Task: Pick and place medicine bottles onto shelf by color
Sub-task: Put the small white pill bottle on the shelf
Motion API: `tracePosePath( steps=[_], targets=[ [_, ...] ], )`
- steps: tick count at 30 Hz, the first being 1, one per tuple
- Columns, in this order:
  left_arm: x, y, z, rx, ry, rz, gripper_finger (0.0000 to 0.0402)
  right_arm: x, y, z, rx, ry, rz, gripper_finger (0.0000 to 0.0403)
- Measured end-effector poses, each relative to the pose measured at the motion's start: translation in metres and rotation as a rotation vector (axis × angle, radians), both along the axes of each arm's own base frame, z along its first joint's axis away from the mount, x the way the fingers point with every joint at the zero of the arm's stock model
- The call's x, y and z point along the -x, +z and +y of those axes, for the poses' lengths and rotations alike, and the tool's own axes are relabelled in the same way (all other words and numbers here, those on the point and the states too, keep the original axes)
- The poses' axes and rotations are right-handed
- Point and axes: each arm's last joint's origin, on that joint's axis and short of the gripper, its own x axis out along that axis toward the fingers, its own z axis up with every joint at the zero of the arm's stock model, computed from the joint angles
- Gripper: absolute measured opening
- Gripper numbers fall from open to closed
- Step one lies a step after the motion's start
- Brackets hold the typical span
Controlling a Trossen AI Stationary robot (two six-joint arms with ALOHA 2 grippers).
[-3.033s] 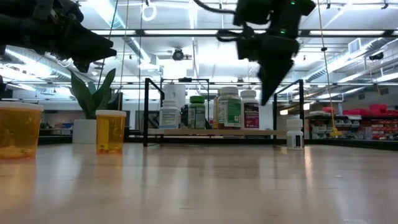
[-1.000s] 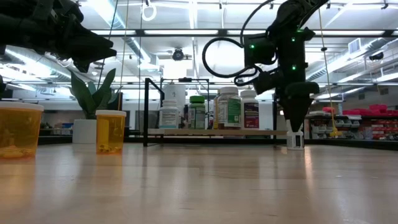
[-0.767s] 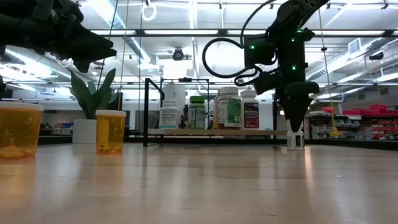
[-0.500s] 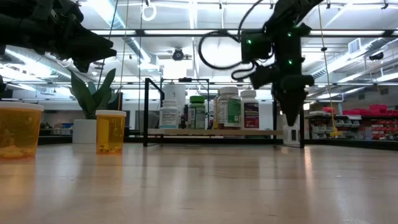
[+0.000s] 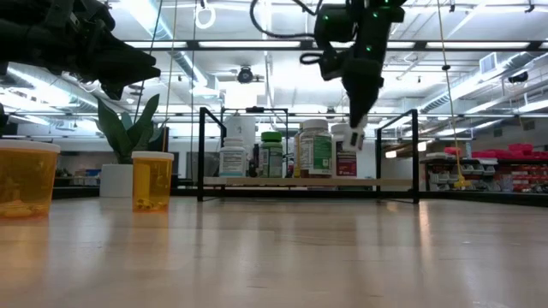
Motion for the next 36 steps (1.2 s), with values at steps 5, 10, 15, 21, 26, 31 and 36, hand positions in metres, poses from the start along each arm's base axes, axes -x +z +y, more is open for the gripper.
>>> tracePosePath(
  steps=[5,10,15,21,26,31,36],
  targets=[
    [0.000,0.000,0.000,0.000,0.001,0.000,0.0149,-0.010,0.004,-0.019,-0.022,-0.010,0.083,0.0167],
    [0.000,0.000,0.000,-0.001,0.000,0.000,0.0153,-0.033,0.001,-0.038,-0.028,0.031,0.150,0.0168],
    [0.000,0.000,0.000,0.000,0.000,0.000,0.0148,-0.045,-0.011,-0.054,-0.072,0.039,0.248,0.0168],
    [0.000,0.000,0.000,0.000,0.000,0.000,0.0146,-0.049,-0.024,-0.058,-0.097,0.063,0.300,0.0168],
    [0.000,0.000,0.000,0.000,0.001,0.000,0.0153,-0.051,-0.025,-0.063,-0.076,0.061,0.276,0.0168],
    [0.000,0.000,0.000,0.000,0.001,0.000,0.0155,-0.050,-0.034,-0.067,-0.078,0.052,0.276,0.0169],
    [0.000,0.000,0.000,0.000,0.001,0.000,0.0149,-0.047,-0.042,-0.071,-0.070,0.037,0.291,0.0169]
  ],
)
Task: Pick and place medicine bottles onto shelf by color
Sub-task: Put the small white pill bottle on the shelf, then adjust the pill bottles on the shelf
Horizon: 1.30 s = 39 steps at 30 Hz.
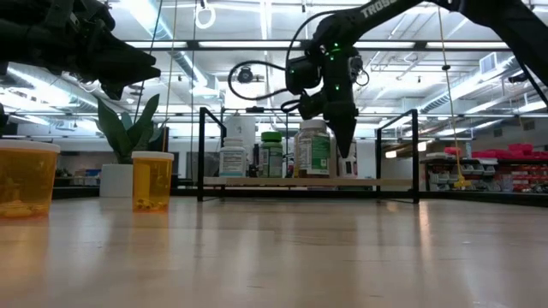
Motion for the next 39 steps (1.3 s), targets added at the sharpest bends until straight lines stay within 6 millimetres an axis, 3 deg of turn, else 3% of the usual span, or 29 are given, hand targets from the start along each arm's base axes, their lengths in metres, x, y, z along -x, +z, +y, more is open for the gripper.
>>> tracePosePath(
  steps=[8,23,32,39],
  targets=[
    [0.000,0.000,0.000,0.000,0.000,0.000,0.0157,0.001,0.000,-0.003,-0.001,-0.010,-0.007,0.0174],
    [0.000,0.000,0.000,0.000,0.000,0.000,0.0153,0.002,0.003,0.006,-0.034,-0.035,0.003,0.0234],
    [0.000,0.000,0.000,0.000,0.000,0.000,0.0153,0.018,0.050,0.021,0.031,-0.037,-0.118,0.0236],
    [0.000,0.000,0.000,0.000,0.000,0.000,0.0151,0.030,0.094,0.011,0.300,-0.074,-0.317,0.0235]
  ],
)
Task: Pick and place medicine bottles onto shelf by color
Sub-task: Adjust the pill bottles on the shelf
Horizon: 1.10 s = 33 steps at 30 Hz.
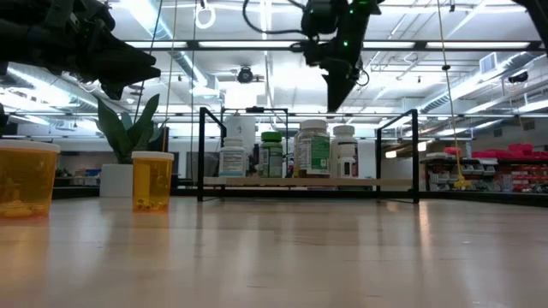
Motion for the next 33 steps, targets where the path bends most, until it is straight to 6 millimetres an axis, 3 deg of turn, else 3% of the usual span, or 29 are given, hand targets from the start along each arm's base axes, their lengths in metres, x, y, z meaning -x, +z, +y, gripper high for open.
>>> tracePosePath(
  steps=[5,9,15,24,33],
  targets=[
    [0.000,0.000,0.000,0.000,0.000,0.000,0.0157,0.017,0.015,-0.036,0.063,-0.150,-0.151,0.0221],
    [0.000,0.000,0.000,0.000,0.000,0.000,0.0155,0.038,0.011,-0.068,0.026,-0.296,-0.188,0.0205],
    [0.000,0.000,0.000,0.000,0.000,0.000,0.0149,0.051,0.004,-0.100,0.016,-0.381,-0.251,0.0186],
    [0.000,0.000,0.000,0.000,0.000,-0.001,0.0157,0.055,-0.020,-0.124,-0.048,-0.326,-0.196,0.0169],
    [0.000,0.000,0.000,0.000,0.000,0.000,0.0149,0.057,-0.022,-0.122,-0.060,-0.293,-0.153,0.0165]
  ],
)
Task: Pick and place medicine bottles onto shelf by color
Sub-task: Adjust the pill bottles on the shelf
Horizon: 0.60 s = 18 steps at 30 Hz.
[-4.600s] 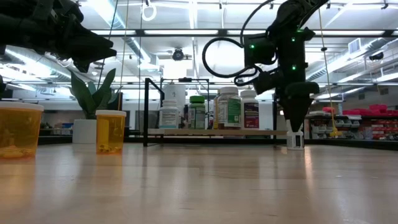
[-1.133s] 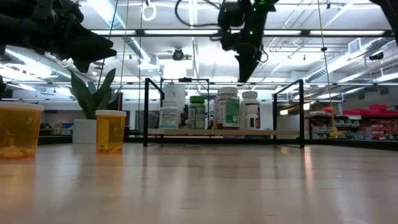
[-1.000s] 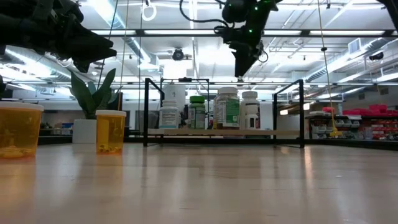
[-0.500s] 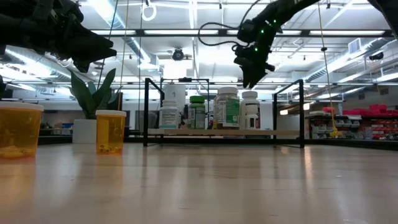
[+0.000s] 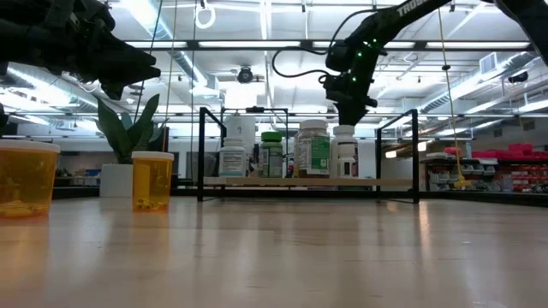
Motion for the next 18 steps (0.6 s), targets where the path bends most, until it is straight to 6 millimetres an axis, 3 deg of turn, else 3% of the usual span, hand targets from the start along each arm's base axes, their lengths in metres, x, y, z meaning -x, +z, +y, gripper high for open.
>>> tracePosePath(
  steps=[18],
  targets=[
    [0.000,0.000,0.000,0.000,0.001,0.000,0.0149,-0.009,-0.003,0.015,-0.064,0.055,0.020,0.0165]
  ],
)
